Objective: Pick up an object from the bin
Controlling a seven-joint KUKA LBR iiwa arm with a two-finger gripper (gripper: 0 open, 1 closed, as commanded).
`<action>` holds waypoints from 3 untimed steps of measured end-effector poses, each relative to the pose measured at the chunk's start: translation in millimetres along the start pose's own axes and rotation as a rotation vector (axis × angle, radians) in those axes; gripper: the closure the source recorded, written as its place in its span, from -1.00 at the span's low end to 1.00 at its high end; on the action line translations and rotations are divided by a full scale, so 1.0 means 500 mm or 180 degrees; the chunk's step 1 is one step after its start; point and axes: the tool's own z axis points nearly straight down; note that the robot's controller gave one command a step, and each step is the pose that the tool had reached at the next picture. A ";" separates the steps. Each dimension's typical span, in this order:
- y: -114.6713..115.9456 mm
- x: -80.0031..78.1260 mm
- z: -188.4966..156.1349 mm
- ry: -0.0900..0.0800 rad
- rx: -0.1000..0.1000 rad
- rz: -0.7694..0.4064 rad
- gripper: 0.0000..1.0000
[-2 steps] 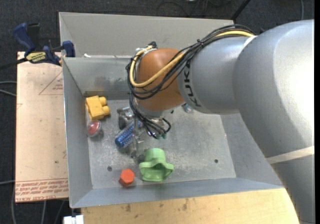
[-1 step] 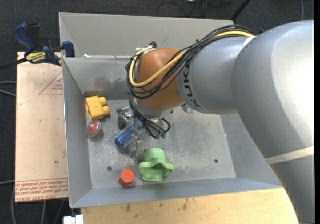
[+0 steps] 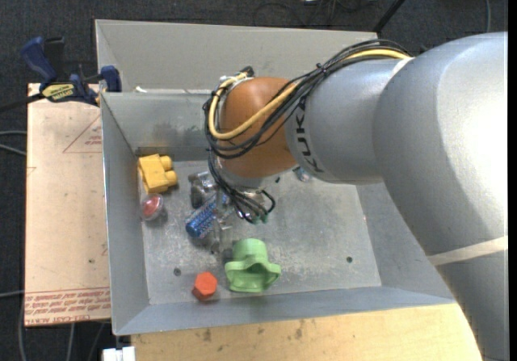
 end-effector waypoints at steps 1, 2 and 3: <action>0.000 0.001 0.001 0.0002 0.0000 0.0000 1.00; 0.002 -0.003 -0.078 0.0052 0.0032 0.0000 1.00; 0.004 -0.006 -0.158 0.0049 0.0036 0.0004 1.00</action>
Offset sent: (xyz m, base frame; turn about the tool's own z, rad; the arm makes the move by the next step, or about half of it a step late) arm 0.0000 0.0000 0.0000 0.0000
